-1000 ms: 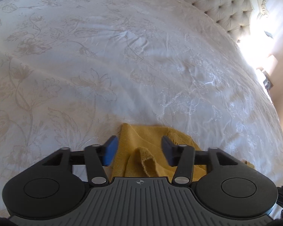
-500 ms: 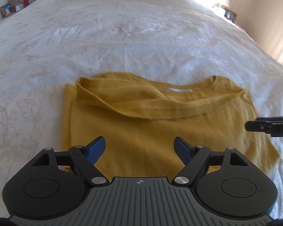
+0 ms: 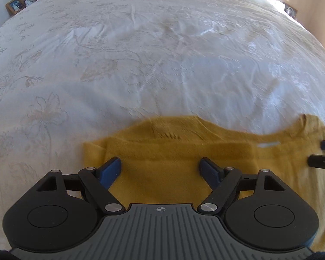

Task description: Fold small clothes

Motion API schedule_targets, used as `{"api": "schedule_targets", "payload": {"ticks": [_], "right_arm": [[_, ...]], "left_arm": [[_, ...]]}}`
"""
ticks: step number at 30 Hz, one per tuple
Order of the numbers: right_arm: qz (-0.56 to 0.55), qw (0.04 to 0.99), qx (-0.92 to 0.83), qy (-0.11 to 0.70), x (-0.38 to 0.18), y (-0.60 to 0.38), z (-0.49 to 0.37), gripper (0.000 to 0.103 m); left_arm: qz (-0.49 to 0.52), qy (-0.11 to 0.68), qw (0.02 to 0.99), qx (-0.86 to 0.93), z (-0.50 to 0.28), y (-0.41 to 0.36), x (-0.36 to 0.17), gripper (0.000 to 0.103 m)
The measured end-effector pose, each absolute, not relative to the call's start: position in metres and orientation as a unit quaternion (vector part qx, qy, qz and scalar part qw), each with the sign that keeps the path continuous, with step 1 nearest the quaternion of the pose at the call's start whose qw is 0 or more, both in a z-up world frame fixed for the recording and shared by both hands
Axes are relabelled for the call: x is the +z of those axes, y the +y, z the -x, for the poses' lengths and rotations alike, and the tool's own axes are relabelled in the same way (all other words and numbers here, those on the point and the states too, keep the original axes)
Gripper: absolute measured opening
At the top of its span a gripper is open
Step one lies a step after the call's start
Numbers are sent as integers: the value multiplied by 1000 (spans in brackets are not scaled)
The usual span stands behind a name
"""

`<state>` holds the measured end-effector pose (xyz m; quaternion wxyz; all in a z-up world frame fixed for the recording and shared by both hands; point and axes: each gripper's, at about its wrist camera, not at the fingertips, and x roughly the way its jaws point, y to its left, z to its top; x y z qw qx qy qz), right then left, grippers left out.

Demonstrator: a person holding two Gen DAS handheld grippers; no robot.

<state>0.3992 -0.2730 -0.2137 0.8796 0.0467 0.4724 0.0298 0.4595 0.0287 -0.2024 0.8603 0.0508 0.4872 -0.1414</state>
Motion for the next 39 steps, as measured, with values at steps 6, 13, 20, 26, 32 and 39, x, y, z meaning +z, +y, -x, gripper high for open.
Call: {"api": "schedule_targets", "payload": {"ticks": [6, 13, 20, 26, 32, 39], "right_arm": [[-118, 886, -23, 448, -196, -302, -390, 81], [-153, 882, -23, 445, -183, -300, -333, 83], [-148, 871, -15, 467, -179, -277, -277, 84], [-147, 870, -18, 470, -174, -262, -249, 85], [-151, 875, -26, 460, -165, -252, -224, 85], [-154, 874, -39, 459, -163, -245, -204, 86]], "left_arm": [[2, 479, 869, -123, -464, 67, -176, 82], [40, 502, 853, -136, -403, 112, -165, 88], [4, 505, 845, -177, -332, 110, -169, 88], [2, 495, 842, -215, -317, 93, -177, 88], [70, 521, 828, -197, -329, 99, -197, 86], [107, 527, 818, -204, -329, 110, -205, 53]]}}
